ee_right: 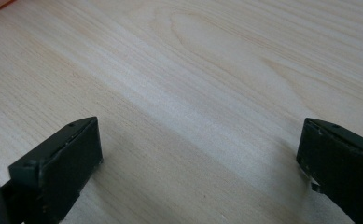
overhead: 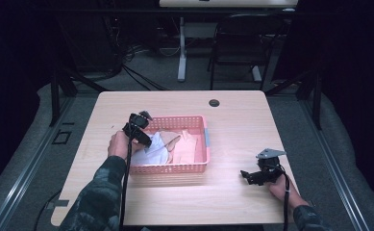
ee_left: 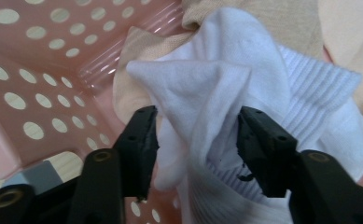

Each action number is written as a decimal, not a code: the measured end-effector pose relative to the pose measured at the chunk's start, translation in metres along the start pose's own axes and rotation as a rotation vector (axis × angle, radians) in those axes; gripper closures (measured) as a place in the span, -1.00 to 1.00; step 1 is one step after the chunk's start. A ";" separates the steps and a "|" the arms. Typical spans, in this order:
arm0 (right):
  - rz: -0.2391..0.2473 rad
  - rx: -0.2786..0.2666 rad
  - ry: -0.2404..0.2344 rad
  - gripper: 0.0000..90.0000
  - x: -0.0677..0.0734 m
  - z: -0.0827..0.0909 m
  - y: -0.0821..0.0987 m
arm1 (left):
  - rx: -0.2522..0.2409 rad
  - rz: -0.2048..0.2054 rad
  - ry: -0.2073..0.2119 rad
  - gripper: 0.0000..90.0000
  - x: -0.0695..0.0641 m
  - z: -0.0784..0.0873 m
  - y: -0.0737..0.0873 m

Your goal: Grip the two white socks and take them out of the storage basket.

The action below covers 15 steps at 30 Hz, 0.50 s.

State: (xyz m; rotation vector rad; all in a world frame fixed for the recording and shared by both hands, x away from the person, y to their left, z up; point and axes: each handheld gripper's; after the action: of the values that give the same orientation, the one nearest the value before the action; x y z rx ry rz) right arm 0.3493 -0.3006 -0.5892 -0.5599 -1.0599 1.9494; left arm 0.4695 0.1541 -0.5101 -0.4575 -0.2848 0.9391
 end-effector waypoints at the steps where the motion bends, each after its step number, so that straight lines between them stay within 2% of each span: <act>1: -0.001 -0.001 0.001 -1.00 0.000 0.000 0.000 | 0.005 0.005 0.004 0.27 0.000 -0.001 0.000; 5: 0.000 0.000 0.000 -1.00 0.000 0.000 0.000 | 0.002 -0.008 0.005 0.65 -0.001 -0.001 0.002; 8: 0.000 0.000 0.000 -1.00 0.000 0.000 0.000 | -0.010 -0.010 0.011 0.83 -0.001 0.002 0.003; 15: 0.000 0.000 0.001 -1.00 0.000 0.000 0.000 | -0.048 -0.008 0.006 0.89 0.003 0.016 0.004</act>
State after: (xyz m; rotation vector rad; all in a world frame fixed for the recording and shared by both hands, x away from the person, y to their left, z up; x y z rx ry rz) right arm 0.3494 -0.3006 -0.5892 -0.5607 -1.0597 1.9485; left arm 0.4616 0.1624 -0.4977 -0.5026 -0.3037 0.9246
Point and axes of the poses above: each handheld gripper's, and its own axes: z roughly backward along the jaws, y roughly out of its underside, x roughly to its left, and after that the axes turned 12 degrees about -x, right-handed
